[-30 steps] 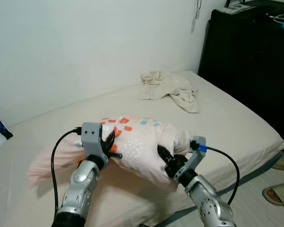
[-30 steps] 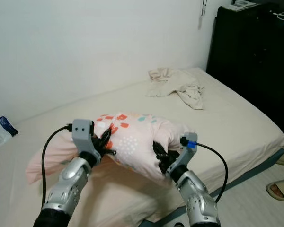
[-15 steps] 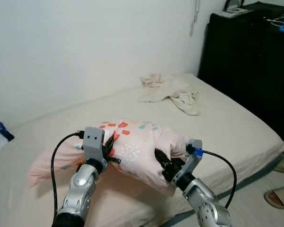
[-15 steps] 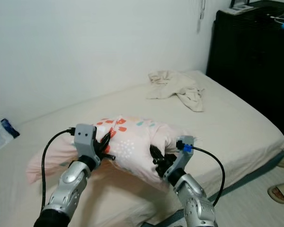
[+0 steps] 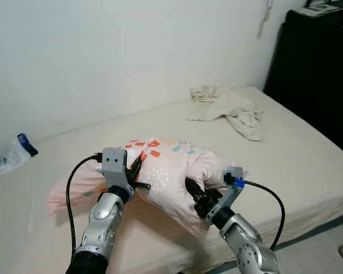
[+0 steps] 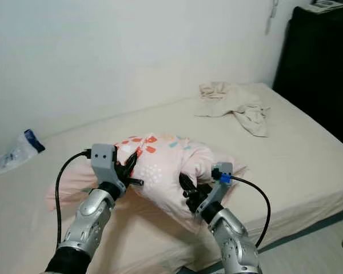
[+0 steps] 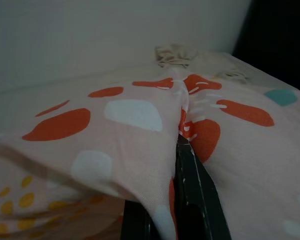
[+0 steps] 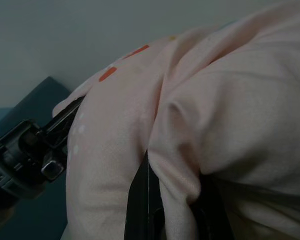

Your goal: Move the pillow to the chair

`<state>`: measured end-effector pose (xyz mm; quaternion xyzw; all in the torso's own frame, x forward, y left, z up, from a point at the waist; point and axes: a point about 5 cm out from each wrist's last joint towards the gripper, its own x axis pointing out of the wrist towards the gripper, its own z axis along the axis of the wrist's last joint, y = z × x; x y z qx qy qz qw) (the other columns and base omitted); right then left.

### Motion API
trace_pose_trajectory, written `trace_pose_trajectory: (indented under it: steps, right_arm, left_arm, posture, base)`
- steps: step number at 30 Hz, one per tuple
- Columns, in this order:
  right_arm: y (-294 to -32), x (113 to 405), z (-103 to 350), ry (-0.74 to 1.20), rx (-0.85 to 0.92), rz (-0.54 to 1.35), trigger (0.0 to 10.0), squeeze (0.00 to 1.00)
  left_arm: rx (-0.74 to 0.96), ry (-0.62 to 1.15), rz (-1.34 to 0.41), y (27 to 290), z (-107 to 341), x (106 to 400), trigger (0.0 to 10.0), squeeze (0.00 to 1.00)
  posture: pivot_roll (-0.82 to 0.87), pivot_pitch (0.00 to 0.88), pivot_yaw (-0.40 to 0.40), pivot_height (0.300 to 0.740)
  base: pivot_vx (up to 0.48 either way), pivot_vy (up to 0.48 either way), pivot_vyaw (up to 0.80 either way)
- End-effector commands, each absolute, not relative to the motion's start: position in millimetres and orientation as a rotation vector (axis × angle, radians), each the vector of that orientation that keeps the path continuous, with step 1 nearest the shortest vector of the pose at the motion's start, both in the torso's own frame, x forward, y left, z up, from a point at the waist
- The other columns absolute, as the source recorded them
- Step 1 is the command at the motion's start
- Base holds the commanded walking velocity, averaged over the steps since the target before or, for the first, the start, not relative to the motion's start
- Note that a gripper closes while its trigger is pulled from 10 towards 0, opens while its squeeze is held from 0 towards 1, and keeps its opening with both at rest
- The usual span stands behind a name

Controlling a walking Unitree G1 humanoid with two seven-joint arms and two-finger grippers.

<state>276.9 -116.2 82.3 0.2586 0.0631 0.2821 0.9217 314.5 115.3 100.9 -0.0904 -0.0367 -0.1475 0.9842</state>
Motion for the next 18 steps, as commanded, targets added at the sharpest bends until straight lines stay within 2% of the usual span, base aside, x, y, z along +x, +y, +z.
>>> trace_pose_trajectory:
  steps: [1, 18]
  right_arm:
    - [-94.9, 274.8, 87.9, 0.118, 0.532, 0.678, 10.0, 0.0]
    - [-95.0, 272.6, 87.8, 0.118, 0.518, 0.693, 10.0, 0.0]
  left_arm:
    - [-0.176, -0.108, -0.343, 109.5, 110.4, 316.6, 10.0, 0.0]
    - [-0.219, -0.081, -0.371, 103.5, 108.5, 317.3, 10.0, 0.0]
  posture:
    - [-0.13, 0.083, 0.096, 0.74]
    - [-0.14, 0.077, 0.096, 0.74]
  base:
    - [0.0, 0.0, 0.76]
    - [0.0, 0.0, 0.76]
